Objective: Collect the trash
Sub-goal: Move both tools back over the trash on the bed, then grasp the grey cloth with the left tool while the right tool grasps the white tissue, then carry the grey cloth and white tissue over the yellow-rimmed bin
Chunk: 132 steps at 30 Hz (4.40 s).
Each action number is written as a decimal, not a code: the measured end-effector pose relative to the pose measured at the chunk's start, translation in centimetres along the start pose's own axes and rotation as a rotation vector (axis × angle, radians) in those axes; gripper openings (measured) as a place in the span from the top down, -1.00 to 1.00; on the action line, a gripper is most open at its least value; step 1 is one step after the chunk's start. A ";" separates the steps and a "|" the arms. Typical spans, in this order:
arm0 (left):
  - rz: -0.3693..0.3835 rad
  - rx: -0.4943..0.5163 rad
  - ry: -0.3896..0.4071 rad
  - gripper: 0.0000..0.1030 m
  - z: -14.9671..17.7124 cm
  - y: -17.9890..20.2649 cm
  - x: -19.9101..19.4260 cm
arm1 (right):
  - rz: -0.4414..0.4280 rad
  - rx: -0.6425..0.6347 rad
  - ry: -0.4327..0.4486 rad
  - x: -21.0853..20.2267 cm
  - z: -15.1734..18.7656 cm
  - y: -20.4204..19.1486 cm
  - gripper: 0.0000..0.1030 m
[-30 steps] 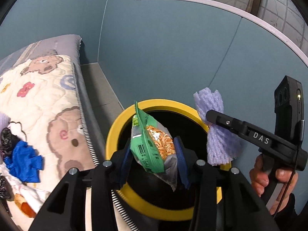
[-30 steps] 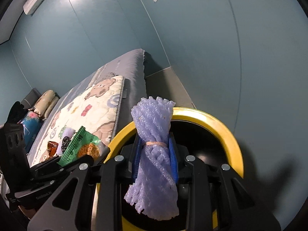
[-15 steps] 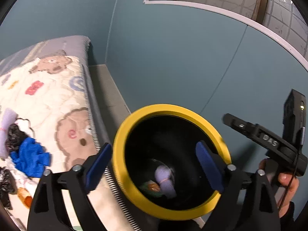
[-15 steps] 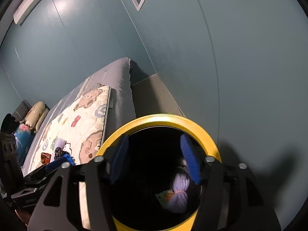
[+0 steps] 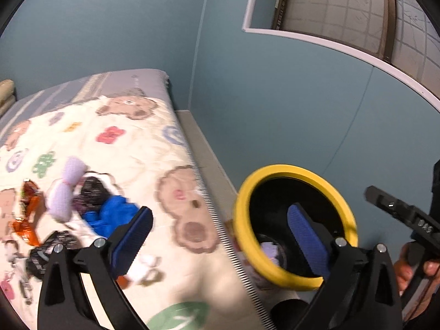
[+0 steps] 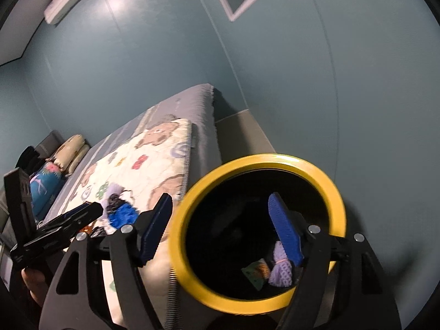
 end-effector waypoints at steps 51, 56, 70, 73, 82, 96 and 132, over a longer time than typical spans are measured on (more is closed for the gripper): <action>-0.388 -0.478 -0.067 -0.84 15.2 -36.8 -6.3 | -0.054 -0.540 -0.403 18.4 11.6 -23.2 0.12; -0.383 -0.494 -0.090 -0.84 15.8 -37.7 -5.0 | -0.046 -0.553 -0.434 20.1 12.1 -22.9 0.12; -0.334 -0.499 -0.125 -0.48 14.2 -38.9 -1.0 | -0.061 -0.605 -0.507 24.0 13.5 -25.1 0.14; -0.307 -0.489 -0.162 -0.16 14.8 -38.5 0.4 | -0.064 -0.617 -0.517 24.7 13.8 -25.6 0.15; -0.291 -0.494 -0.142 0.47 14.8 -38.7 -0.1 | -0.084 -0.625 -0.528 25.1 14.3 -26.5 0.67; -0.283 -0.488 -0.062 0.53 13.5 -37.5 -4.5 | -0.185 -0.567 -0.437 18.5 12.3 -27.4 0.70; -0.181 -0.325 0.036 0.53 6.3 -23.7 -11.2 | -0.198 -0.394 -0.243 5.1 6.4 -19.4 0.70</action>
Point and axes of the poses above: each gripper's, at about its wrist camera, not at the fingertips, and x roughly the way its jaws point, y to its right, z to its underside, the point moved 10 cm from there along x, roughly the way its jaws point, and after that the axes turned 11 degrees about -y, right-handed, at the moved point
